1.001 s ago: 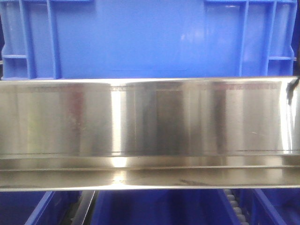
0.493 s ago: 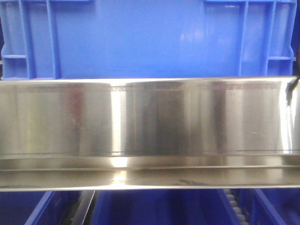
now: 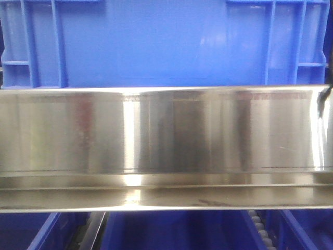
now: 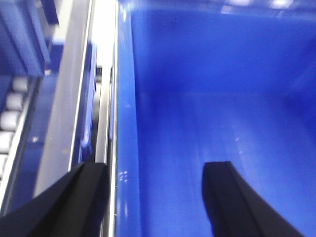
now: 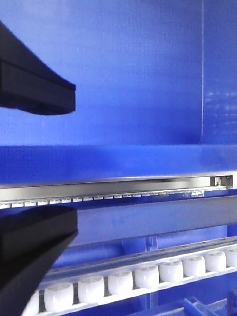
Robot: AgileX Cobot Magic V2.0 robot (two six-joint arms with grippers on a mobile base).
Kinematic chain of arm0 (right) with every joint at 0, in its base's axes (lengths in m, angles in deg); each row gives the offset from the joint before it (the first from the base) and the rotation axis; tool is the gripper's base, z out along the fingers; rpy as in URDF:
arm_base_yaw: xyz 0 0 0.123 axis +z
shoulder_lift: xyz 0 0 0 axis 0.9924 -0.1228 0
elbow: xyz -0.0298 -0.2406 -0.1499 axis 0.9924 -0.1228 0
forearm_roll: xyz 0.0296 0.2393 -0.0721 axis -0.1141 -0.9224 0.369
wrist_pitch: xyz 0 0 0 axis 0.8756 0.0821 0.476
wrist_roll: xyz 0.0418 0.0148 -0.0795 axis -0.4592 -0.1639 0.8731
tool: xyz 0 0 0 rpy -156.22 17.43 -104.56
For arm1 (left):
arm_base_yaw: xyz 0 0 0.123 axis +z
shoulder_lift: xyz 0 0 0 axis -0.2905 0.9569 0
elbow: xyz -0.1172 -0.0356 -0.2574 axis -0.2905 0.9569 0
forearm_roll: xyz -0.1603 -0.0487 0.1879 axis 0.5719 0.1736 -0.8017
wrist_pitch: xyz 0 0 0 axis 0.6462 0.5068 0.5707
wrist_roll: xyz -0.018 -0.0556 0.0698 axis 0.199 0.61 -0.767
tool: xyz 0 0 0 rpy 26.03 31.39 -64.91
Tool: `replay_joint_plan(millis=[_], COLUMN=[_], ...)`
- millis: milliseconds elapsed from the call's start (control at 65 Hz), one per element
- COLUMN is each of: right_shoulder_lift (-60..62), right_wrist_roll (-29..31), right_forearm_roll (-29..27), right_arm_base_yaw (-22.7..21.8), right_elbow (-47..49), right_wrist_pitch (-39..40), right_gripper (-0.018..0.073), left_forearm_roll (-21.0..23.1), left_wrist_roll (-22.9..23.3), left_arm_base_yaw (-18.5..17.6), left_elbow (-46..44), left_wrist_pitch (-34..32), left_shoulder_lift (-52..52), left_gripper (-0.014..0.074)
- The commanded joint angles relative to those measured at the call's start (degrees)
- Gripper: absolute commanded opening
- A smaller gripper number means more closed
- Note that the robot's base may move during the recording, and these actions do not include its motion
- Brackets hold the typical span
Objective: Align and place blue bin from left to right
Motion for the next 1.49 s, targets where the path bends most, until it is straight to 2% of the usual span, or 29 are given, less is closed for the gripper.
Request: replay_joint_plan(millis=[0, 400, 631, 893, 1478], right_shoulder_lift=[0.4, 0.4, 0.4, 0.4, 0.4], right_wrist_roll=[0.0, 0.0, 0.0, 0.0, 0.0], right_forearm_roll=[0.6, 0.6, 0.6, 0.6, 0.6], right_arm_base_yaw=[0.0, 0.0, 0.0, 0.0, 0.0], right_elbow=[0.5, 0.5, 0.5, 0.5, 0.5], right_wrist_pitch=[0.7, 0.7, 0.8, 1.3, 1.4], right_gripper=[0.0307, 0.0307, 0.0307, 0.0307, 0.0307], left_forearm_roll=[-0.4, -3.4, -3.5, -6.5, -5.3], left_wrist_roll=[0.5, 0.5, 0.5, 0.5, 0.5], left_arm_base_yaw=[-0.4, -0.4, -0.4, -0.4, -0.4], left_elbow=[-0.4, -0.4, -0.4, -0.4, -0.4], left_wrist_pitch=[0.6, 3.1, 3.8, 3.8, 5.3], left_shoulder_lift=[1.0, 4.6, 5.3, 5.3, 5.3], left_gripper=[0.0340, 0.0339, 0.0339, 0.0339, 0.0339])
